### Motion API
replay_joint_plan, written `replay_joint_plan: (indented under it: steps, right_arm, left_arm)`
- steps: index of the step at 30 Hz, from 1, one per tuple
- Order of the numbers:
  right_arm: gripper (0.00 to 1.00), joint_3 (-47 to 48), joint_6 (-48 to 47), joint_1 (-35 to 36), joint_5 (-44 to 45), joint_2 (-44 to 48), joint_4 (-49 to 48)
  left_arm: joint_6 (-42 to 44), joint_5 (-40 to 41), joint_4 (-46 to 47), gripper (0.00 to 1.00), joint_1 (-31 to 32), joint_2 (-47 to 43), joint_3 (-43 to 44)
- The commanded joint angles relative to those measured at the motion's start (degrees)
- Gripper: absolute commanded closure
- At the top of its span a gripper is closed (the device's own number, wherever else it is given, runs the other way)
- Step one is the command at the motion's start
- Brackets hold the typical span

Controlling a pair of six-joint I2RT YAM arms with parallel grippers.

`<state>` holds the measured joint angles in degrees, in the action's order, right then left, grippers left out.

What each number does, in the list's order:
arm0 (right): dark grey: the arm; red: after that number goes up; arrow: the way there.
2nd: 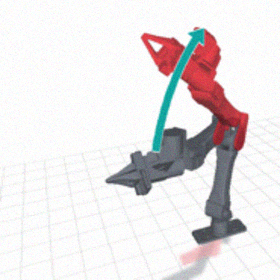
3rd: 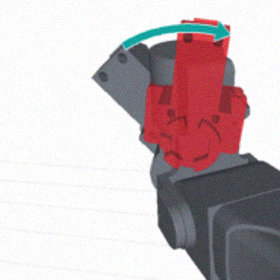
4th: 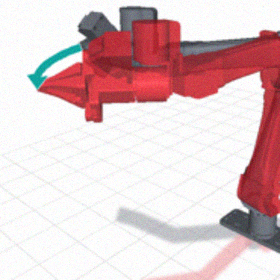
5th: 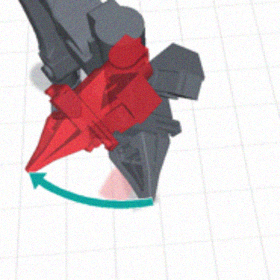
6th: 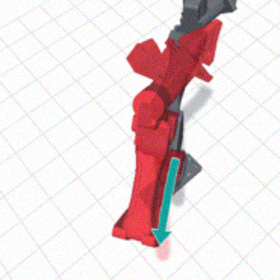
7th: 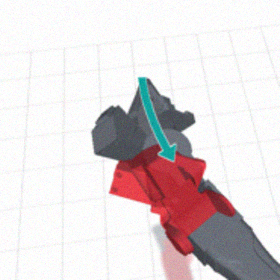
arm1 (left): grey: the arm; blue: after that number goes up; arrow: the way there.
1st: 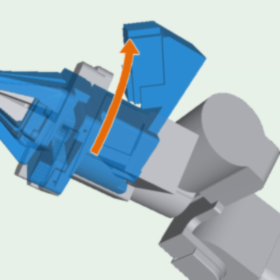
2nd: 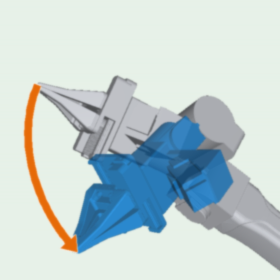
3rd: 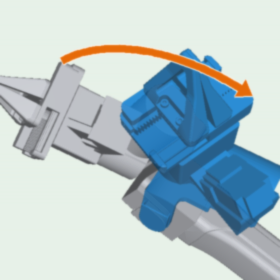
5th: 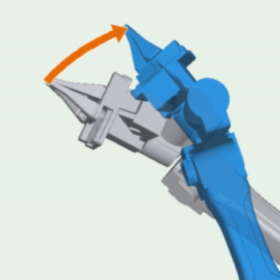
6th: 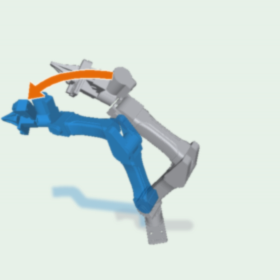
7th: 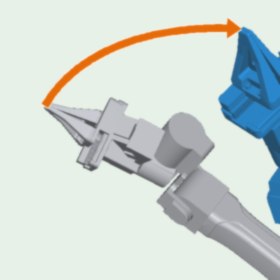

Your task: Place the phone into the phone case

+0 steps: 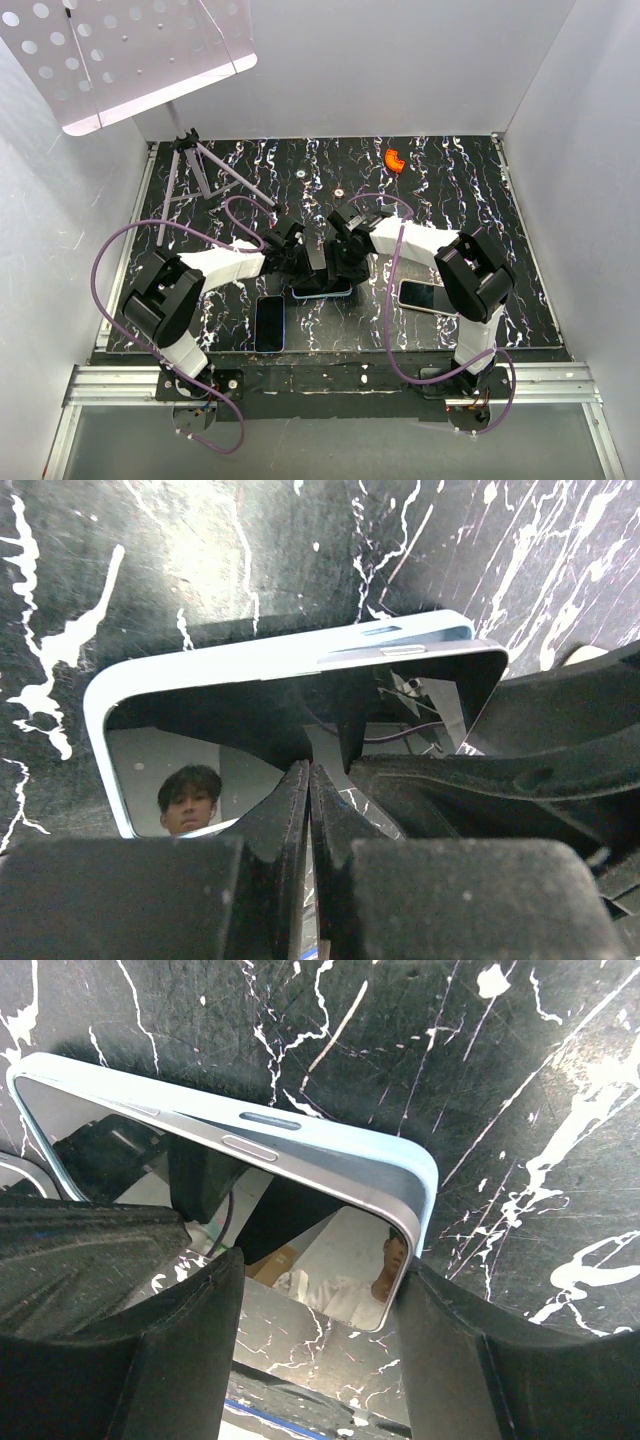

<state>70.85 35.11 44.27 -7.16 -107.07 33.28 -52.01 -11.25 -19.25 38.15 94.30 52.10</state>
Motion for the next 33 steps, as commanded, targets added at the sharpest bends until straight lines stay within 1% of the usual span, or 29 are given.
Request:
replay_joint_plan:
  steps: [1,13,20,24,29,33]
  right_arm:
    - [0.37,-0.81,-1.01,5.47,-3.57,-2.72,4.68]
    - [0.37,7.98,-3.29,5.47,-1.19,1.07,13.74]
    - [0.37,11.42,-4.26,4.25,-1.36,4.93,16.56]
    - [0.37,5.90,-3.39,-0.57,-7.32,10.02,12.09]
    - [0.37,-8.07,-1.89,-10.77,-20.68,17.32,0.76]
    - [0.38,-15.11,-2.33,-16.58,-28.16,17.25,-4.70]
  left_arm:
    - [-0.29,1.84,-1.67,1.00,-2.11,1.67,-2.79]
    - [0.77,2.63,-3.52,1.00,-2.82,3.78,-3.41]
    - [1.29,3.42,-4.40,1.00,-2.73,3.43,-3.67]
    - [1.91,3.60,-5.01,1.00,-2.82,3.17,-3.49]
    - [2.17,3.16,-5.28,1.00,-2.73,2.56,-2.97]
    - [2.70,2.89,-5.80,1.00,-2.73,1.85,-2.53]
